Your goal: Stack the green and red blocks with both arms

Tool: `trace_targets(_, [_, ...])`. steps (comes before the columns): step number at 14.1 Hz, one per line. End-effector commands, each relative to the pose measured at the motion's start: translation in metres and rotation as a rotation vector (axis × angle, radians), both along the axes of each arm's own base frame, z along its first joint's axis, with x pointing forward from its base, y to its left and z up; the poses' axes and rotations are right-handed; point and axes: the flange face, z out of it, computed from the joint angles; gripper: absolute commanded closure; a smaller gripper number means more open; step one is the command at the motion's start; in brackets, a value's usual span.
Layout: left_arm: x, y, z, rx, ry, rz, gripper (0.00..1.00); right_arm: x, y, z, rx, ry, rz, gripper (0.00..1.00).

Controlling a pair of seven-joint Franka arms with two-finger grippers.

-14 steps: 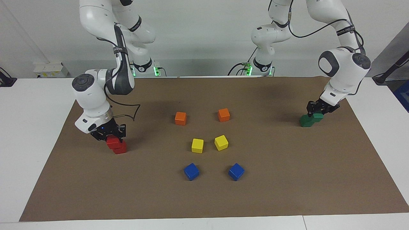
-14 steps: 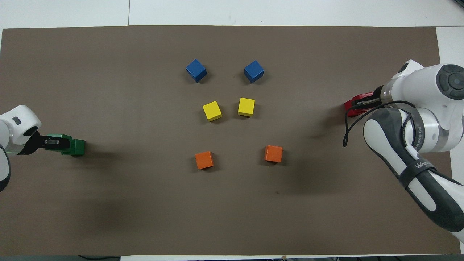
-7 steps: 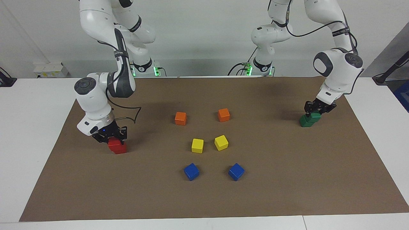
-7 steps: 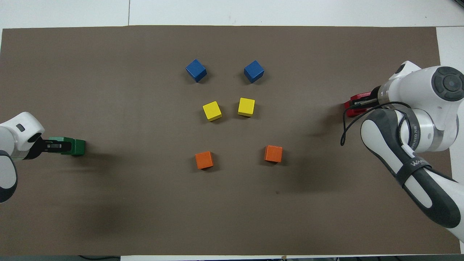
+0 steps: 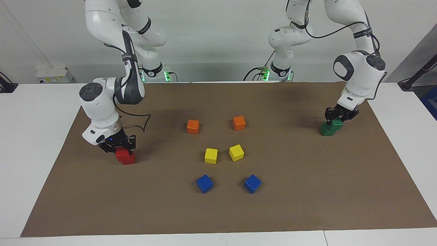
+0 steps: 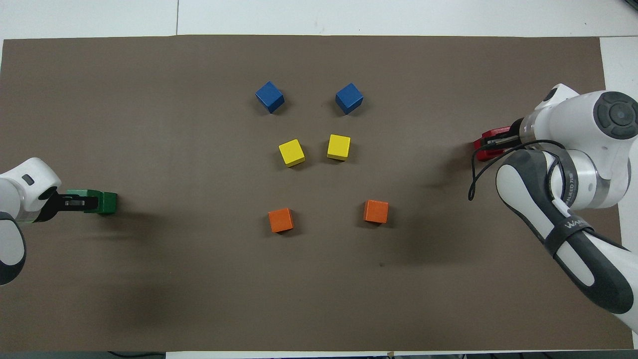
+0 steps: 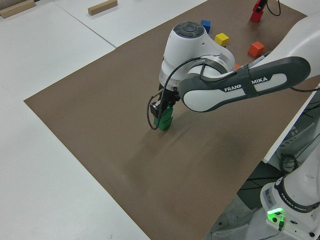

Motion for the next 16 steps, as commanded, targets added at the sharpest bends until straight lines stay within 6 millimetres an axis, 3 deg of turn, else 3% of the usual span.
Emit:
trace_targets(1, [-0.01,0.001,-0.01,0.014,-0.001,-0.037,0.18,-0.002,0.001,-0.003,0.013,-0.008,-0.011,0.25])
trace_targets(2, [-0.01,0.002,-0.009,0.016,-0.007,-0.037,0.0,-0.002,0.001,-0.003,0.015,-0.008,-0.028,0.02])
trace_targets(8, [0.001,0.003,0.001,0.013,0.004,-0.041,0.0,-0.002,0.001,-0.003,0.016,-0.007,-0.033,0.0])
trace_targets(11, [0.025,0.006,0.059,0.0,0.054,-0.04,0.0,-0.001,-0.001,0.005,0.013,0.007,-0.034,0.0])
trace_targets(13, [0.037,0.002,0.099,-0.004,0.071,-0.046,0.0,0.002,0.0,0.021,0.01,0.018,-0.034,0.0])
trace_targets(15, [0.043,-0.002,0.133,-0.008,0.084,-0.015,0.0,0.003,0.001,0.051,0.005,0.035,-0.035,0.0])
trace_targets(16, [0.045,-0.006,0.15,-0.011,0.089,0.032,0.0,0.002,0.011,0.071,0.001,0.029,-0.021,0.0])
